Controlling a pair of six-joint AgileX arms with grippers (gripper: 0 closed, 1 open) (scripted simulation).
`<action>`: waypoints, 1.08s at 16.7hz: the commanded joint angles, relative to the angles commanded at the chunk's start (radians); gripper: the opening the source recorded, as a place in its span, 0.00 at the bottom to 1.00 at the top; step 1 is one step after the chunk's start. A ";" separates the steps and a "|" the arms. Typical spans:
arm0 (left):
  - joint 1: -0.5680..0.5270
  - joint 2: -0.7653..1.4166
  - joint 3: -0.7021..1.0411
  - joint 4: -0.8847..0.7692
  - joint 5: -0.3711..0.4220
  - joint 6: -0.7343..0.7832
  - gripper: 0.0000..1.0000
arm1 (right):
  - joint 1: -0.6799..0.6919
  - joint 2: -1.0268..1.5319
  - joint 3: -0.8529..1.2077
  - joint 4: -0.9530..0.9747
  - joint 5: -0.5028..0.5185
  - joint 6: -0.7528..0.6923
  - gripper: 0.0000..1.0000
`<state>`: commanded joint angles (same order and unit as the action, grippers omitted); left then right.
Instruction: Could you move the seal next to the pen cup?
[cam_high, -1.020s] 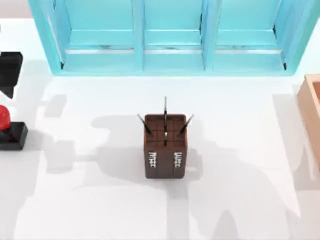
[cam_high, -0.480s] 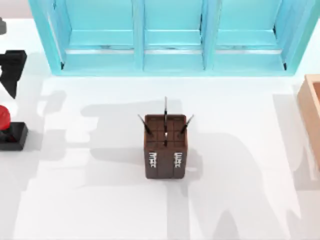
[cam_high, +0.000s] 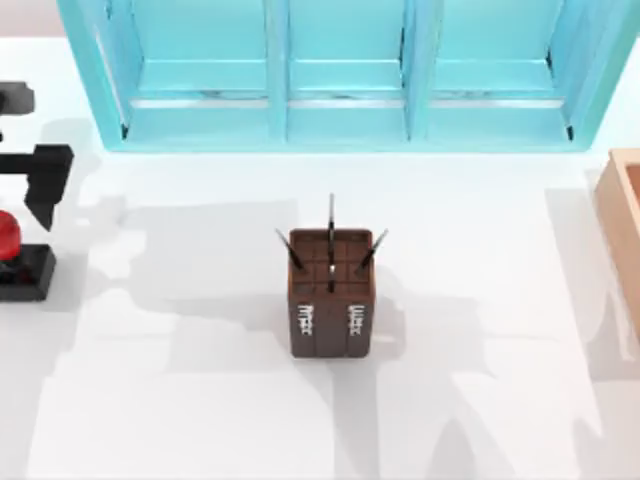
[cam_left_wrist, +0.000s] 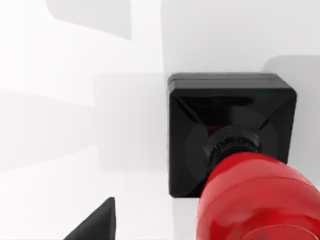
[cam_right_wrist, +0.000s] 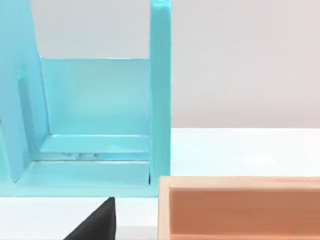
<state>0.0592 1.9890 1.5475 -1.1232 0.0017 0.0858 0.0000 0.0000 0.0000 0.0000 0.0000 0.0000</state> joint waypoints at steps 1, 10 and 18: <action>0.001 0.009 -0.037 0.050 0.000 0.001 1.00 | 0.000 0.000 0.000 0.000 0.000 0.000 1.00; 0.003 0.033 -0.127 0.154 0.000 0.003 0.92 | 0.000 0.000 0.000 0.000 0.000 0.000 1.00; 0.003 0.033 -0.127 0.154 0.000 0.003 0.32 | 0.000 0.000 0.000 0.000 0.000 0.000 1.00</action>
<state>0.0620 2.0222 1.4206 -0.9697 0.0019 0.0890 0.0000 0.0000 0.0000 0.0000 0.0000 0.0000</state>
